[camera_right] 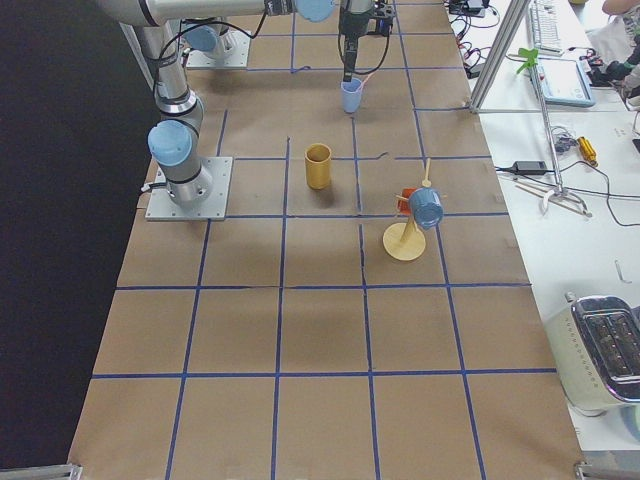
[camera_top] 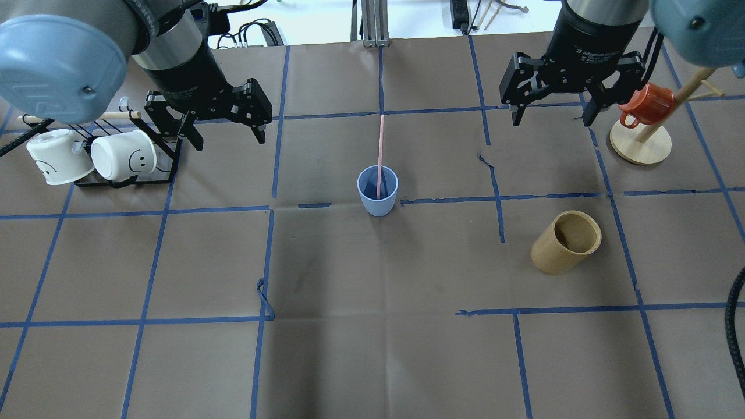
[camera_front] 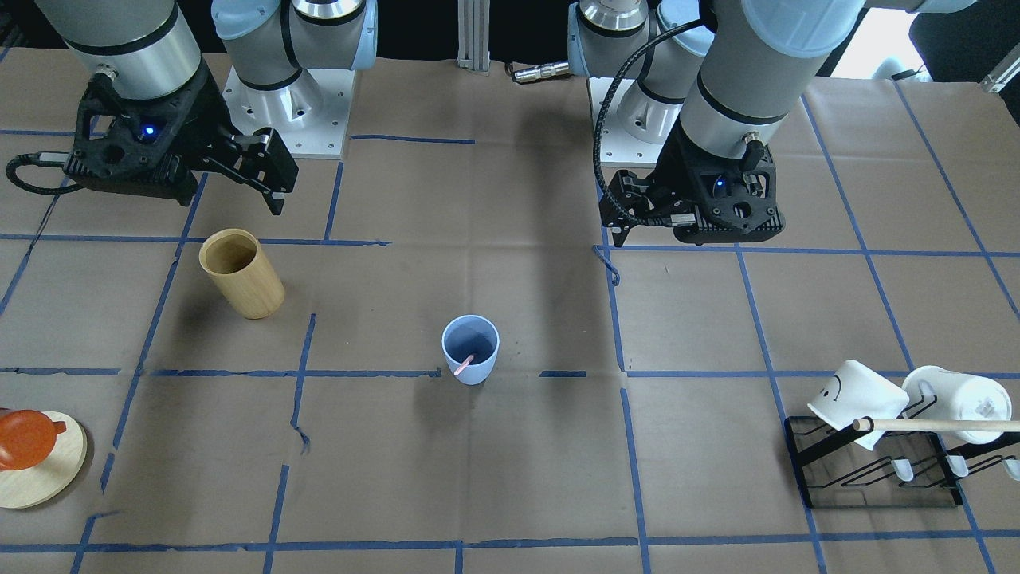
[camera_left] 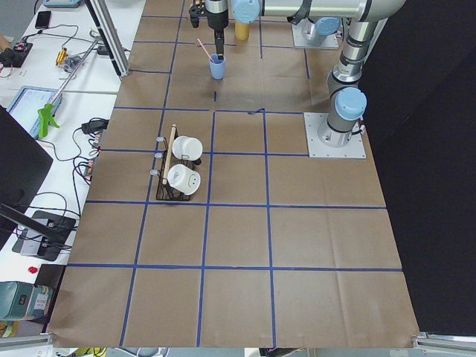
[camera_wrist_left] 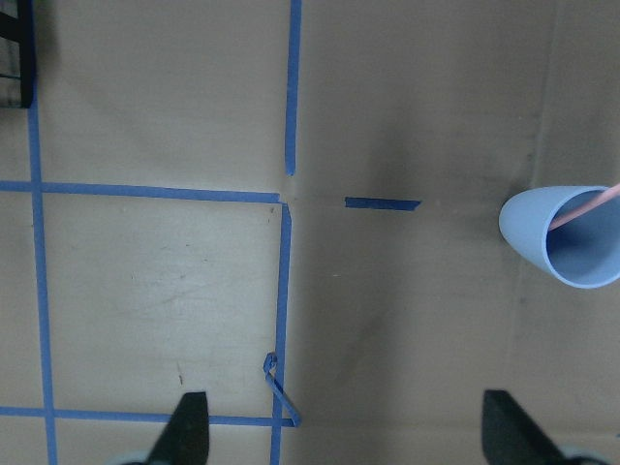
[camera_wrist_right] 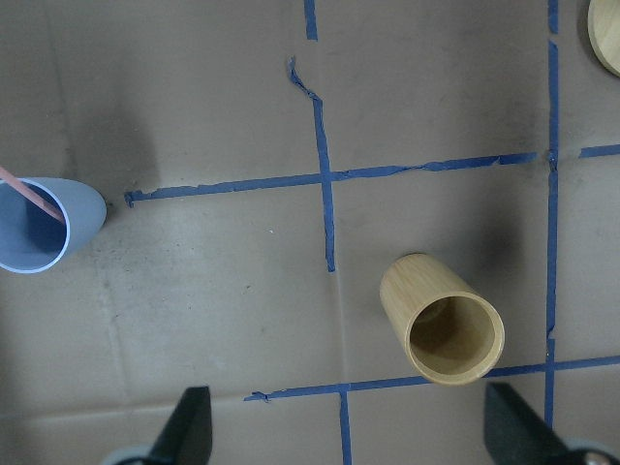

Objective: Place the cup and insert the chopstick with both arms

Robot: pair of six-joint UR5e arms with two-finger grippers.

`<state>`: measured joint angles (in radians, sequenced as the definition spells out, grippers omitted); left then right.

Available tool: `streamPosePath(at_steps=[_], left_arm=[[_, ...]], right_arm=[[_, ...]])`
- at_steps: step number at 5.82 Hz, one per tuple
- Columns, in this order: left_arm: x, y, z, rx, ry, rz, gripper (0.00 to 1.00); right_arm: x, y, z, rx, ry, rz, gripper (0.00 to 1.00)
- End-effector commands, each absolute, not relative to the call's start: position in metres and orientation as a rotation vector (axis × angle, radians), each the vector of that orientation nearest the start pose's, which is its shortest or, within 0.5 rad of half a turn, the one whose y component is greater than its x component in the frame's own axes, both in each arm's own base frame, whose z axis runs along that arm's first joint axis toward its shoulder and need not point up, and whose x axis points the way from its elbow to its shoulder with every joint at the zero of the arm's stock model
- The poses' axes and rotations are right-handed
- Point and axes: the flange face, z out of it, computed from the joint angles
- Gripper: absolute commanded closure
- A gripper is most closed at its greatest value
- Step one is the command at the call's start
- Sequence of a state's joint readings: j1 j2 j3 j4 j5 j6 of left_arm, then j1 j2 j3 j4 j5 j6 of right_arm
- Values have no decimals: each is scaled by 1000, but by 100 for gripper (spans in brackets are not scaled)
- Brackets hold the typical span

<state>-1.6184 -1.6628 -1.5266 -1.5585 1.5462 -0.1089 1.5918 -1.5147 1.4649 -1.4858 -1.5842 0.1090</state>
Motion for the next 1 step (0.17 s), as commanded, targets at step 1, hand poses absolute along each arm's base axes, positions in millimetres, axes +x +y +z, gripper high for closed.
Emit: streamPosePath(at_steps=[1], left_arm=[[-161, -520, 464, -98, 3161, 59, 1]], right_arm=[[143, -509, 502, 138, 3153, 59, 0]])
